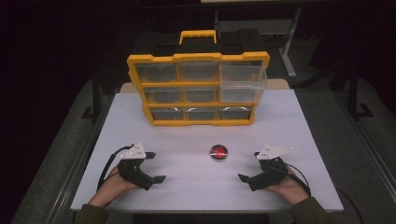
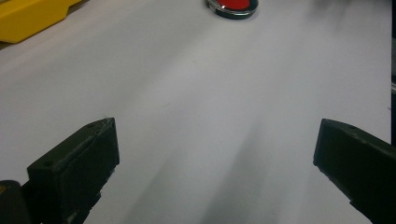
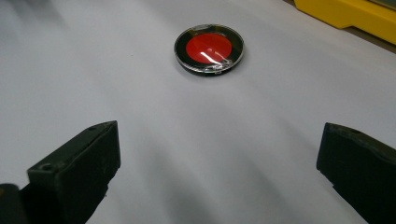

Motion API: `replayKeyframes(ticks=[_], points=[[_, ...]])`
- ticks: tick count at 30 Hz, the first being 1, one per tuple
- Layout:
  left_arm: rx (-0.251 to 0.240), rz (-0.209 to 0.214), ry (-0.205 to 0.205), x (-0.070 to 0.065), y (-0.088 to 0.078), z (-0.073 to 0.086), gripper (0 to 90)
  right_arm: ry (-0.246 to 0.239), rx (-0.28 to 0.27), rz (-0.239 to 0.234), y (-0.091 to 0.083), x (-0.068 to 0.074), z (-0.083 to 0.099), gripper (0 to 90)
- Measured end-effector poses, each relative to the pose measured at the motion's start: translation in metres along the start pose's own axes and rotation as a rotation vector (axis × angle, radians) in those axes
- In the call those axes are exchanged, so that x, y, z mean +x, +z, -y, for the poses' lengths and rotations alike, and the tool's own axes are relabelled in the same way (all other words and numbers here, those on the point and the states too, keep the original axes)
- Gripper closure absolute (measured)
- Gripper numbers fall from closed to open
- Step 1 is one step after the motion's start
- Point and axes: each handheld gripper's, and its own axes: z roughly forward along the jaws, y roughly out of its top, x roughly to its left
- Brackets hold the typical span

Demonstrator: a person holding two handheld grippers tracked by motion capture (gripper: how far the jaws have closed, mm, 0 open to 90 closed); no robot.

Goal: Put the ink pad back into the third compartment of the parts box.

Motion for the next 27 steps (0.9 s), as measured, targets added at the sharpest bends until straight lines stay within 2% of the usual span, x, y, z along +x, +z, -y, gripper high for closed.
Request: replayKeyframes(ticks=[13, 27], points=[[0.012, 0.008, 0.011, 0.0, 0.004, -0.005, 0.1, -0.007, -0.004, -0.017, 0.0, 0.002, -0.001, 0.0], [0.004, 0.019, 0.026, -0.002, 0.01, -0.013, 0.1, -0.006, -0.007, -0.028, -0.001, 0.004, -0.002, 0.0]])
